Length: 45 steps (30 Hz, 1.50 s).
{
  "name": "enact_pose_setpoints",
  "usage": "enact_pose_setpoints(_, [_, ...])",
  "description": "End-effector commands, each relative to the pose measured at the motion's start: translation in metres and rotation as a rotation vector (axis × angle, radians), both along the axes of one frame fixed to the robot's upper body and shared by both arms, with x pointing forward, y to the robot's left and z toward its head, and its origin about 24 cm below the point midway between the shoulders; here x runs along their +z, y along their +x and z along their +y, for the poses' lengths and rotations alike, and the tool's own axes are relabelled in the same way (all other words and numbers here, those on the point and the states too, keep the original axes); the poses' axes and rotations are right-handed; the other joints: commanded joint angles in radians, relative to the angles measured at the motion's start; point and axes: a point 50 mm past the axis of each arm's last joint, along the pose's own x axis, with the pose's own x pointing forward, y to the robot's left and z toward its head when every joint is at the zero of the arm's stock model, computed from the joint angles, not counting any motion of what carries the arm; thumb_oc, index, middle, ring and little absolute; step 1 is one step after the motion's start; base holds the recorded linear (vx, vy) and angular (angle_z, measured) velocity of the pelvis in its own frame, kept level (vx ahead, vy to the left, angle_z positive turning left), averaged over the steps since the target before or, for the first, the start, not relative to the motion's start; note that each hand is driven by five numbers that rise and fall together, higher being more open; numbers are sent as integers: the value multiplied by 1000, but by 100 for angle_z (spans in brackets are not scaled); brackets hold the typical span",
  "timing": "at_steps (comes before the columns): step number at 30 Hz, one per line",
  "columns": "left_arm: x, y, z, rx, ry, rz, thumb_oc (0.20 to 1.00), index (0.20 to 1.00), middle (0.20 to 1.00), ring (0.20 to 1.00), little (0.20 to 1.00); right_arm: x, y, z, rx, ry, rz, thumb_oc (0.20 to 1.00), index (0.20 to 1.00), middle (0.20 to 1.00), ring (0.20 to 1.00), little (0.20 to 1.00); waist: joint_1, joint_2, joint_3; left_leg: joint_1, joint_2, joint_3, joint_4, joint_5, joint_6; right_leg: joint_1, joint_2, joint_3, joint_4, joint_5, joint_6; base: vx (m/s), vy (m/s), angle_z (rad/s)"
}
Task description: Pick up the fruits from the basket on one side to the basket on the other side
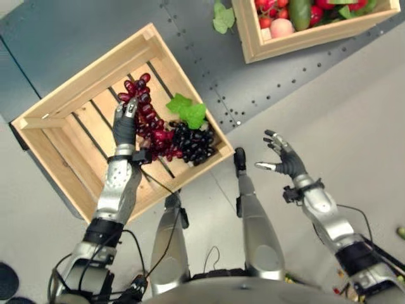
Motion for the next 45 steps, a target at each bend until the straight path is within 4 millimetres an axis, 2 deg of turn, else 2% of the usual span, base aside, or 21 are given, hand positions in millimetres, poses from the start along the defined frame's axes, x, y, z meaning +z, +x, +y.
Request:
enact_pose_setpoints(1, [18, -4, -1, -31, -35, -127, 200, 200, 200, 200, 200, 3, -2, -1, 50, -68, -20, 1000, 1000, 1000, 1000, 1000, 0, 33, -87, -32, -27, -66, 19, -17, 33, 14, 81, -25, 77, -162, -33, 38, -26, 7])
enact_pose_setpoints(6, [10, -10, -9, -121, -13, -100, 200, 200, 200, 200, 200, 19, 0, 7, 180, -103, -53, 1000, 1000, 1000, 1000, 1000, 10, 34, -115, -5, -23, -74, 19, -19, 29, 52, 92, -37, 72, -174, -38, 32, -36, 4])
enact_pose_setpoints(8, [8, -13, -17, -182, 1, -97, 200, 200, 200, 200, 200, 40, 7, 19, 273, -138, -121, 1000, 1000, 1000, 1000, 1000, 18, 35, -135, 11, -18, -79, 21, -22, 28, 75, 97, -40, 70, -181, -41, 31, -37, 6])
enact_pose_setpoints(11, [10, -13, -21, -210, 27, -103, 200, 200, 200, 200, 200, 48, 10, 26, 309, -136, -150, 1000, 1000, 1000, 1000, 1000, 21, 37, -146, 21, -16, -81, 24, -26, 28, 89, 100, -41, 69, -187, -43, 25, -25, 5])
enact_pose_setpoints(14, [11, -11, -27, -237, 73, -100, 200, 200, 200, 200, 200, 61, 17, 44, 392, -158, -191, 1000, 1000, 1000, 1000, 1000, 31, 41, -171, 40, -10, -84, 27, -31, 24, 111, 103, -43, 70, -196, -47, 50, -34, 5])
enact_pose_setpoints(15, [11, -9, -32, -257, 84, -96, 200, 200, 200, 200, 200, 62, 21, 57, 443, -173, -190, 1000, 1000, 1000, 1000, 1000, 37, 42, -184, 52, -9, -84, 29, -34, 23, 126, 107, -50, 70, -202, -52, 55, -50, 3])
enact_pose_setpoints(18, [9, -9, -39, -293, 80, -87, 200, 200, 200, 200, 200, 58, 23, 69, 476, -186, -177, 1000, 1000, 1000, 1000, 1000, 42, 46, -197, 63, -7, -88, 32, -38, 23, 143, 112, -54, 70, -211, -56, 38, -39, 6])
enact_pose_setpoints(19, [8, -8, -49, -332, 76, -85, 200, 200, 200, 200, 200, 54, 28, 82, 490, -182, -170, 1000, 1000, 1000, 1000, 1000, 48, 51, -208, 72, -8, -91, 37, -41, 23, 155, 113, -58, 71, -216, -58, 33, -24, 8])
enact_pose_setpoints(20, [8, -8, -48, -331, 77, -85, 200, 200, 200, 200, 200, 54, 29, 83, 491, -182, -172, 1000, 1000, 1000, 1000, 1000, 46, 50, -207, 73, -8, -91, 37, -41, 23, 156, 113, -58, 71, -216, -58, 31, -21, 11])
enact_pose_setpoints(23, [6, -7, -64, -395, 73, -77, 200, 200, 200, 200, 200, 46, 31, 104, 529, -188, -159, 1000, 1000, 1000, 1000, 1000, 53, 56, -231, 88, -7, -94, 40, -47, 24, 175, 115, -65, 74, -227, -61, 33, -18, 9])
enact_pose_setpoints(26, [5, -6, -71, -423, 61, -73, 200, 200, 200, 200, 200, 48, 33, 112, 537, -187, -178, 1000, 1000, 1000, 1000, 1000, 53, 59, -242, 96, -7, -94, 40, -49, 24, 183, 117, -66, 74, -230, -62, 33, -19, 4])
enact_pose_setpoints(28, [5, -5, -81, -463, 48, -69, 200, 200, 200, 200, 200, 50, 34, 128, 565, -200, -205, 1000, 1000, 1000, 1000, 1000, 59, 62, -259, 103, -5, -96, 42, -52, 23, 194, 118, -72, 75, -237, -64, 41, -26, 2])
enact_pose_setpoints(31, [6, -5, -84, -473, 44, -73, 200, 200, 200, 200, 200, 52, 34, 132, 576, -204, -215, 1000, 1000, 1000, 1000, 1000, 60, 64, -263, 107, -4, -96, 43, -53, 23, 198, 119, -74, 75, -239, -64, 21, -11, 1])
enact_pose_setpoints(37, [13, 1, -109, -536, 0, -82, 200, 200, 200, 200, 200, 67, 35, 160, 631, -152, -263, 1000, 1000, 1000, 1000, 1000, 66, 67, -298, 126, -3, -103, 41, -59, 21, 220, 125, -84, 78, -254, -70, 49, -14, 7])
enact_pose_setpoints(45, [24, 1, -131, -598, -51, -107, 200, 200, 200, 200, 200, 79, 36, 182, 653, -87, -293, 1000, 1000, 1000, 1000, 1000, 73, 66, -304, 125, -4, -111, 39, -57, 21, 218, 129, -90, 80, -256, -71, 3, -3, 0])
